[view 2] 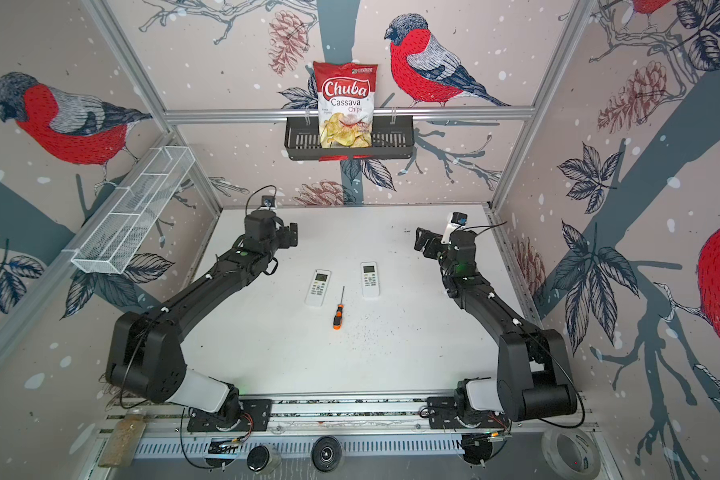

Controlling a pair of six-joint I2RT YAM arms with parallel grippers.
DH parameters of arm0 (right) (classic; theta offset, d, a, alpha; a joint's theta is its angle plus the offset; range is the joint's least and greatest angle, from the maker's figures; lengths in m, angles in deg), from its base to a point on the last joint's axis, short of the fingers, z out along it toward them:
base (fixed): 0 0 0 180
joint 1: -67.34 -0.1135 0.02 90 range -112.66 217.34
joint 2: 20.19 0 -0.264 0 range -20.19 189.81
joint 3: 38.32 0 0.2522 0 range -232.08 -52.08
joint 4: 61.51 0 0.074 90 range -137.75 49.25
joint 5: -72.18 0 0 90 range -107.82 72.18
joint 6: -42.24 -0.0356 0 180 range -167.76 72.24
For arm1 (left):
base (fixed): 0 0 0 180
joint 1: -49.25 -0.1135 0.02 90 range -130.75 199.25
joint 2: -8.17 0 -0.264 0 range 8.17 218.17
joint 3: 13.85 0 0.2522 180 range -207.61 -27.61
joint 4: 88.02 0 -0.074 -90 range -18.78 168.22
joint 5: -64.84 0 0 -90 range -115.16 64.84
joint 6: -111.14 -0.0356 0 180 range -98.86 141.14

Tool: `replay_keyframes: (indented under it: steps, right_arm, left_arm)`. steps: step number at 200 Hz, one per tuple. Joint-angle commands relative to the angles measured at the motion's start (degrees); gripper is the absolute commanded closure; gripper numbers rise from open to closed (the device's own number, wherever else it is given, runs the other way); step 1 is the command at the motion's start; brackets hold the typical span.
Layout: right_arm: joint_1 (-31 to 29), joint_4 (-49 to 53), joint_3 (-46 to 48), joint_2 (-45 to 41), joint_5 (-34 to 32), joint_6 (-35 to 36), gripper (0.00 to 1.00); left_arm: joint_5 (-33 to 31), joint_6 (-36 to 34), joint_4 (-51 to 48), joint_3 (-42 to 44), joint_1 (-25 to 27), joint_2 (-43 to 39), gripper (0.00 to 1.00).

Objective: Unload the batteries from the remote control
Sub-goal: 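Reach the left gripper over the nearer white remote while raising the right arm, then lower the left gripper and close it on the remote's top end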

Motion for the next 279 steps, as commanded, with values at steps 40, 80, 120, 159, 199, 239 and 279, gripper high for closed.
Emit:
replay_keyframes:
  steps: [40, 80, 120, 159, 199, 239, 279]
  right_arm:
    - [-3.9, 2.6, -1.4, 3.3, 3.6, 0.0, 0.01]
    - [-3.6, 1.8, 0.8, 2.1, 4.3, 0.7, 0.01]
    - [-3.1, -0.7, 2.9, 1.2, 6.4, -0.7, 0.01]
    - [-2.9, -1.0, 3.4, 0.6, 6.9, -1.2, 0.01]
    - [-2.9, -1.3, 3.6, 0.5, 7.5, -1.5, 0.01]
    - [-2.9, -1.4, 3.8, 0.3, 7.6, -1.5, 0.01]
    - [-3.0, -1.4, 3.8, 0.2, 8.2, -1.5, 0.01]
  left_arm:
    - [5.4, 6.0, -25.6, -13.7, 6.5, 14.0, 0.08]
    - [8.6, 6.0, -26.2, -14.5, 8.7, 19.4, 0.08]
    - [13.3, 6.0, -25.3, -13.0, 10.1, 21.6, 0.05]
    - [15.0, 6.8, -23.5, -11.3, 10.4, 23.0, 0.11]
    - [13.7, 7.5, -22.5, -9.1, 10.4, 23.4, 0.12]
    - [13.4, 7.6, -22.0, -8.3, 10.4, 23.8, 0.15]
    - [12.6, 8.2, -21.5, -8.7, 10.3, 24.7, 0.2]
